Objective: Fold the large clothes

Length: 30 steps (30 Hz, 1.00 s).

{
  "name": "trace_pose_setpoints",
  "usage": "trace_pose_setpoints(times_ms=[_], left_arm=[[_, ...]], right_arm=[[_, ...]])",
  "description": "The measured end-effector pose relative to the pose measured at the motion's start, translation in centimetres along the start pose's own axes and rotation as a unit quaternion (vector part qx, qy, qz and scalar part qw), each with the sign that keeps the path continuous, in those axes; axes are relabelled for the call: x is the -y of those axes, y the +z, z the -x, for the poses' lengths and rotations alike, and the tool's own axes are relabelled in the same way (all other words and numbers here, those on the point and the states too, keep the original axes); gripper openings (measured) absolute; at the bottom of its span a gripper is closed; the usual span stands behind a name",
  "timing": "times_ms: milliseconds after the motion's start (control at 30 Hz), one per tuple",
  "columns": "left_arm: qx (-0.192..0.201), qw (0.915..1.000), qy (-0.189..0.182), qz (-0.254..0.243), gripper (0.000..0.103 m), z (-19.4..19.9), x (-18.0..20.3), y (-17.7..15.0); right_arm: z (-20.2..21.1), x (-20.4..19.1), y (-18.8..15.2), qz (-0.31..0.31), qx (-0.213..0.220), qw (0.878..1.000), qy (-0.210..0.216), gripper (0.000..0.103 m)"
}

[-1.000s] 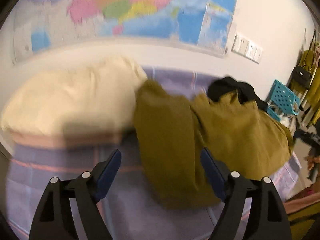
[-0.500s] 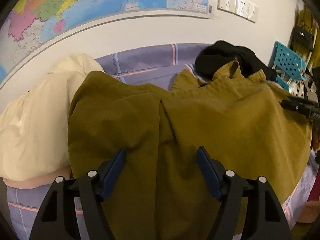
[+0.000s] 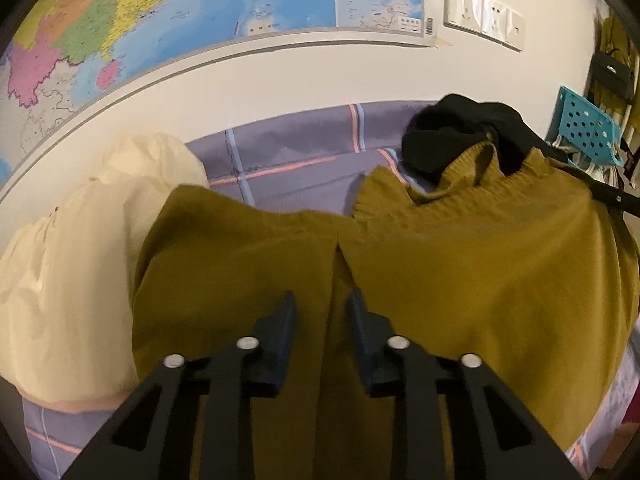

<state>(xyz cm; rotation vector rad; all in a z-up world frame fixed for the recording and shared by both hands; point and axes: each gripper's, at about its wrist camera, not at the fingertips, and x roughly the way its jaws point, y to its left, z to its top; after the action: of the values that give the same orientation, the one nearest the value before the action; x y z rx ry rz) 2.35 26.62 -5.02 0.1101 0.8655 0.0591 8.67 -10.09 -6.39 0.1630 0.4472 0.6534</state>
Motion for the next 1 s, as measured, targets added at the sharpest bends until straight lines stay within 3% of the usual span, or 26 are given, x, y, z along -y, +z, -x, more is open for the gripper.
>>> trace_pose_setpoints(times_ms=[167, 233, 267, 300, 400, 533, 700, 733, 800, 900, 1000], left_arm=[[-0.024, 0.9996, 0.012, 0.007, 0.024, -2.4, -0.6, 0.7], [-0.019, 0.9998, 0.009, 0.008, 0.026, -2.1, -0.7, 0.5], [-0.014, 0.9998, 0.010, 0.012, 0.033, -1.6, -0.7, 0.3], [-0.009, 0.9998, 0.008, 0.015, 0.037, -1.1, -0.8, 0.2], [0.004, 0.9999, -0.005, 0.015, 0.045, 0.5, -0.4, -0.3], [0.013, 0.9994, -0.032, 0.010, 0.053, 1.2, 0.2, -0.8], [-0.011, 0.9990, -0.036, 0.026, 0.056, -1.3, -0.3, -1.2], [-0.009, 0.9990, -0.036, 0.027, 0.056, -1.0, -0.4, -1.2], [0.003, 0.9992, -0.031, 0.026, 0.057, 0.0, -0.4, -1.4], [0.027, 0.9979, -0.057, 0.018, 0.059, 2.2, 0.0, -2.2], [0.041, 0.9955, -0.085, 0.008, 0.060, 3.7, 0.9, -3.2]], right_arm=[[-3.5, 0.3, -1.2, 0.005, -0.077, 0.997, -0.021, 0.007], [-2.8, -0.1, -1.3, 0.009, -0.066, 0.997, -0.026, 0.020], [-1.9, -0.2, -1.1, 0.006, -0.050, 0.998, -0.026, 0.039], [-1.3, -0.4, -1.0, 0.005, -0.039, 0.999, -0.025, 0.040], [-0.4, -1.7, -0.6, 0.022, -0.026, 0.999, -0.005, 0.040], [-3.2, -3.2, -1.1, 0.052, -0.064, 0.997, 0.006, 0.038], [-6.7, -0.5, -1.6, -0.007, -0.101, 0.995, 0.023, 0.026], [-5.8, -0.4, -1.3, -0.013, -0.092, 0.995, 0.031, 0.029], [-2.8, -0.3, -1.0, -0.012, -0.059, 0.997, 0.043, 0.047], [3.1, 0.8, -1.6, -0.014, -0.012, 0.999, 0.042, 0.050], [6.9, 2.6, -3.3, -0.042, -0.004, 0.997, 0.057, 0.049]])
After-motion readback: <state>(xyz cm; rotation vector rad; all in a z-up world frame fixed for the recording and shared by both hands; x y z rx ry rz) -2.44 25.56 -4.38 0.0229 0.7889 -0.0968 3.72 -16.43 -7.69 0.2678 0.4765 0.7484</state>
